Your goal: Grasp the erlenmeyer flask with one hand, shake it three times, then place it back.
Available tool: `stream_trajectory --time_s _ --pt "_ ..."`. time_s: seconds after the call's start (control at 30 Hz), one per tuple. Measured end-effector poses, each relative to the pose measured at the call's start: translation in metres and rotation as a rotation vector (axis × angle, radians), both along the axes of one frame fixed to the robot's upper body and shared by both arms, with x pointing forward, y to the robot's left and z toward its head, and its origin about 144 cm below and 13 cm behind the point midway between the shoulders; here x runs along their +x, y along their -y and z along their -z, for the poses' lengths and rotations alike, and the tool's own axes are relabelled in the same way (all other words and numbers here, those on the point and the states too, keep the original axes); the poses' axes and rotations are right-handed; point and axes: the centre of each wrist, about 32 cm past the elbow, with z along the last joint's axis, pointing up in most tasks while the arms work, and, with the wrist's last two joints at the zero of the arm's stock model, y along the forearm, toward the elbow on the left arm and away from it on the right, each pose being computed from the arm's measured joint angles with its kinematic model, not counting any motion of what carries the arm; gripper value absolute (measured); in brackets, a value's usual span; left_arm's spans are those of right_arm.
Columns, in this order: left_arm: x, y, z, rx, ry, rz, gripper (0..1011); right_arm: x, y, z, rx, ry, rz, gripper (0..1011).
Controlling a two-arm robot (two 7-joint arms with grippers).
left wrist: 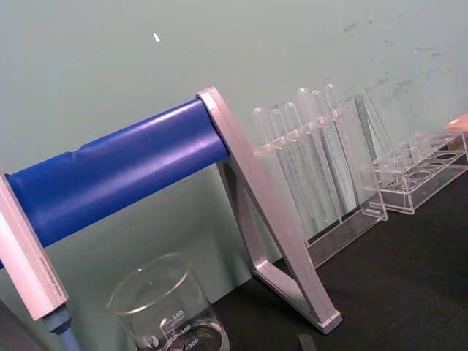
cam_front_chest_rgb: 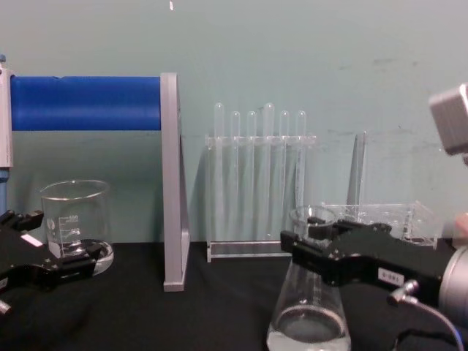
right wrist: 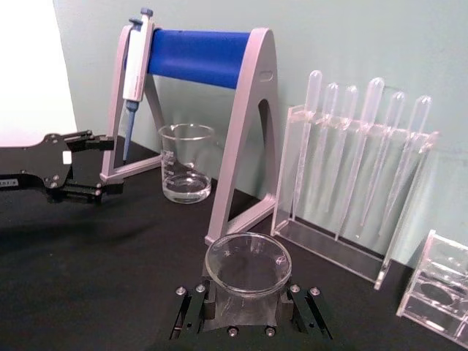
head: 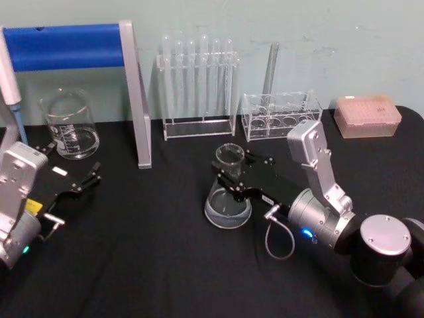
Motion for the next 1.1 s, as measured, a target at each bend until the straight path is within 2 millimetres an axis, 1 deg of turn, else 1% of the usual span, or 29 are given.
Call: stream_trajectory --time_s 0.17,0.23,0.47,0.63,1.1 --pt "0.0 0.0 0.0 0.0 0.0 0.0 1001 -0.002 0.001 -0.011 -0.002 0.011 0.008 457" --pt "0.0 0.0 0.0 0.0 0.0 0.0 1001 -0.003 0.003 -0.021 0.001 0.026 0.013 457" --pt "0.0 0.0 0.0 0.0 0.0 0.0 1001 -0.006 0.007 -0.038 0.019 0.055 0.023 457" --pt "0.0 0.0 0.0 0.0 0.0 0.0 1001 -0.008 0.01 -0.042 0.03 0.065 0.028 457" --pt "0.0 0.0 0.0 0.0 0.0 0.0 1001 -0.008 0.01 -0.044 0.041 0.063 0.035 457"
